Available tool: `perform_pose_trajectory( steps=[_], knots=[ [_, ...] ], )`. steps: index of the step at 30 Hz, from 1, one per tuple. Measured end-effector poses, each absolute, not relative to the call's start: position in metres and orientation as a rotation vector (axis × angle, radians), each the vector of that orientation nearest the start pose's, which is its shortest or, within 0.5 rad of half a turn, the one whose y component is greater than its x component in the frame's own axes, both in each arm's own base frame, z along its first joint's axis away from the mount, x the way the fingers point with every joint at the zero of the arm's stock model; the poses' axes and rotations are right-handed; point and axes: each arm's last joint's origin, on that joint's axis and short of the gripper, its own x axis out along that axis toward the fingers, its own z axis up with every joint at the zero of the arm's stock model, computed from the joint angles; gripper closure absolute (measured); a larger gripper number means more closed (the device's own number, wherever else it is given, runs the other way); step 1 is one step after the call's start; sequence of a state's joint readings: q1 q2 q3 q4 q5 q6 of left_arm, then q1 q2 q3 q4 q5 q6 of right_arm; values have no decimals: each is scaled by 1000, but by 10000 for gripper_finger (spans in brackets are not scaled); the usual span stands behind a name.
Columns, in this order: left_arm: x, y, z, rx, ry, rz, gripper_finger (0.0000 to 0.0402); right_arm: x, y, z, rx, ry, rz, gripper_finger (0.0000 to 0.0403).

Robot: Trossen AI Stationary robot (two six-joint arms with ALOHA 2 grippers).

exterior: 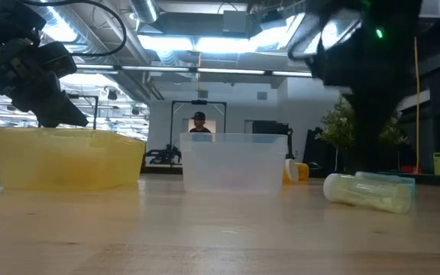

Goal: Pick and place medicine bottles into bin by pill shape (circle, oval)
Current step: Put the green pill bottle into the transparent bin

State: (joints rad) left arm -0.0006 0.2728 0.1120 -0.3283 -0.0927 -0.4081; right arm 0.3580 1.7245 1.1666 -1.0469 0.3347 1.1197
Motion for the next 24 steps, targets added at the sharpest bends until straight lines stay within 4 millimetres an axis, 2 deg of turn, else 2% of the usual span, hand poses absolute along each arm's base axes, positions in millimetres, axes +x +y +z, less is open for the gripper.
perform_pose_trajectory(
  steps=[6, 11, 15, 24],
  knots=[
    [102, 3, 149, -377, 463, 189, 351, 300, 99, 228, 261, 1160, -720, 381],
    [102, 3, 149, -377, 463, 189, 351, 299, 98, 241, 235, 1185, -728, 386],
    [102, 3, 149, -377, 463, 188, 351, 288, 94, 241, 185, 1269, -799, 358],
    [102, 3, 149, -377, 463, 189, 351, 268, 87, 245, 179, 1403, -977, 268]
  ],
)
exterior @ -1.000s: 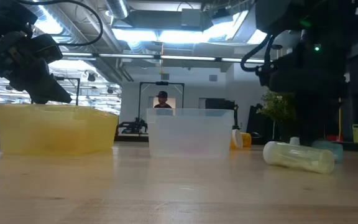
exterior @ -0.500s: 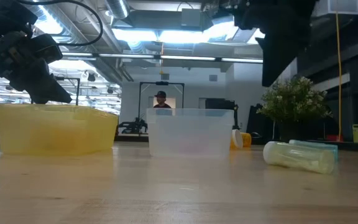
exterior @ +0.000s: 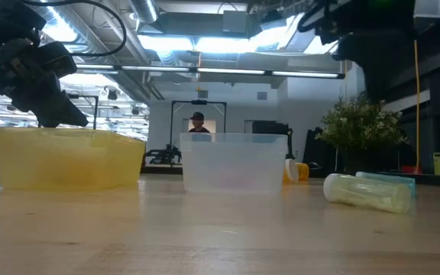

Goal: Pick and place medicine bottles into bin by pill shape (circle, oval)
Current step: Put the green pill bottle into the transparent bin

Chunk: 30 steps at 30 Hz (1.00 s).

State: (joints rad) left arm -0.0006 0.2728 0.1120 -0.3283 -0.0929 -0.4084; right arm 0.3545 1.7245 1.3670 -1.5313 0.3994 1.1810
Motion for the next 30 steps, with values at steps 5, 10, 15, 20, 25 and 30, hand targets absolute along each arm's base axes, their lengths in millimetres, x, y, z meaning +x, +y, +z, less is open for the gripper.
perform_pose_trajectory(
  steps=[5, 10, 15, 20, 25, 30],
  knots=[
    [102, 3, 149, -377, 463, 189, 351, 254, 90, 254, 193, 1385, -999, 232],
    [102, 3, 149, -377, 465, 189, 351, 222, 84, 266, 286, 1290, -1025, 217],
    [102, 3, 149, -377, 466, 189, 351, 195, 74, 252, 528, 1205, -1046, 216],
    [102, 3, 149, -377, 464, 189, 351, 207, 81, 219, 683, 1129, -828, 216],
    [102, 3, 149, -376, 463, 192, 351, 216, 85, 210, 648, 1094, -722, 222],
    [102, 3, 149, -376, 462, 194, 351, 223, 87, 198, 548, 1123, -700, 226]
  ],
)
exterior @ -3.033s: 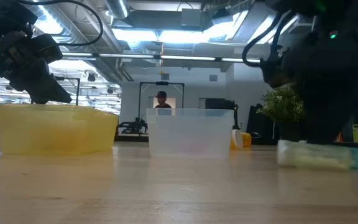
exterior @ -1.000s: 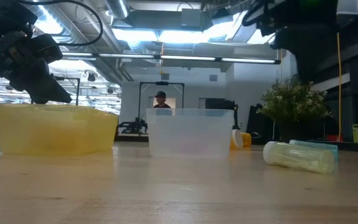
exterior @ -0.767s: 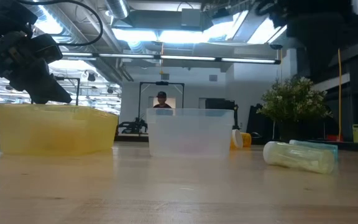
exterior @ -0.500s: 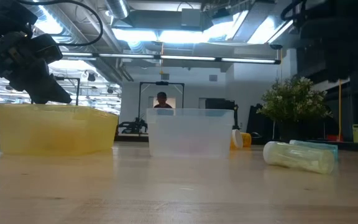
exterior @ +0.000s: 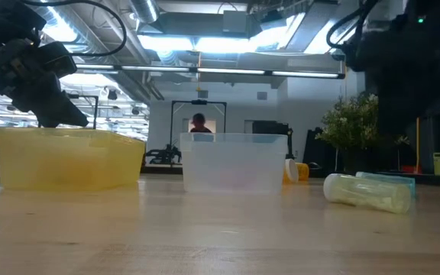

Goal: Pick and place medicine bottles into bin by pill shape (circle, oval)
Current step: Put the green pill bottle into the transparent bin

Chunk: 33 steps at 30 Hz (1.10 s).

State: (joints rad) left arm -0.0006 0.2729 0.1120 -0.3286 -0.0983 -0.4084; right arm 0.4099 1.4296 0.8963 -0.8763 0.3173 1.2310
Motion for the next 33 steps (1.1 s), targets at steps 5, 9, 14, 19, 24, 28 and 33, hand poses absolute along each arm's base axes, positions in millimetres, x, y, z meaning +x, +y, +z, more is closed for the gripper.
perform_pose_trajectory(
  steps=[5, 9, 14, 19, 24, 28, 33],
  knots=[
    [102, 3, 149, -374, 461, 200, 351, 231, 91, 178, 473, 1197, -712, 226],
    [102, 3, 149, -372, 459, 208, 351, 240, 95, 162, 431, 1260, -652, 226],
    [102, 3, 149, -372, 459, 207, 351, 245, 90, 146, 404, 1304, -707, 226],
    [102, 3, 149, -372, 460, 207, 351, 252, 86, 133, 388, 1343, -707, 226],
    [102, 3, 149, -372, 459, 207, 351, 256, 82, 128, 406, 1364, -710, 229],
    [102, 3, 149, -372, 459, 207, 351, 259, 82, 129, 427, 1361, -708, 256],
    [102, 3, 149, -372, 459, 207, 351, 261, 83, 132, 494, 1340, -770, 309]
  ],
)
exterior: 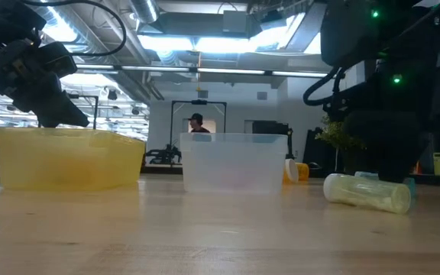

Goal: Pick and place medicine bottles into bin by pill shape (circle, oval)
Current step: Put the green pill bottle into the transparent bin

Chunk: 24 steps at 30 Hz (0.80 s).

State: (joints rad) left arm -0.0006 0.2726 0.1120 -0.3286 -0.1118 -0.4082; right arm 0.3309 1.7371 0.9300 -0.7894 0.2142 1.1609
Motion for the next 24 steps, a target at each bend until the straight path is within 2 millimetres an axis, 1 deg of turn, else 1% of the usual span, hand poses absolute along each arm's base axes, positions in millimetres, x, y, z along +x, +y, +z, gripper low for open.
perform_pose_trajectory(
  steps=[2, 4, 6, 9, 12, 15, 20, 24],
  knots=[
    [102, 3, 149, -372, 459, 207, 351, 262, 83, 136, 512, 1332, -837, 320],
    [102, 3, 149, -372, 460, 207, 351, 262, 81, 144, 456, 1318, -914, 321],
    [102, 3, 149, -372, 459, 208, 351, 269, 80, 158, 399, 1251, -950, 318],
    [102, 3, 149, -371, 459, 210, 351, 280, 81, 179, 313, 1166, -958, 307],
    [102, 3, 149, -371, 459, 210, 351, 296, 81, 198, 247, 1047, -915, 305],
    [102, 3, 149, -371, 459, 210, 351, 313, 83, 209, 225, 953, -825, 304],
    [102, 3, 149, -371, 459, 209, 351, 341, 77, 217, 235, 789, -684, 304],
    [102, 3, 149, -371, 459, 210, 351, 348, 66, 219, 252, 741, -687, 298]
  ],
)
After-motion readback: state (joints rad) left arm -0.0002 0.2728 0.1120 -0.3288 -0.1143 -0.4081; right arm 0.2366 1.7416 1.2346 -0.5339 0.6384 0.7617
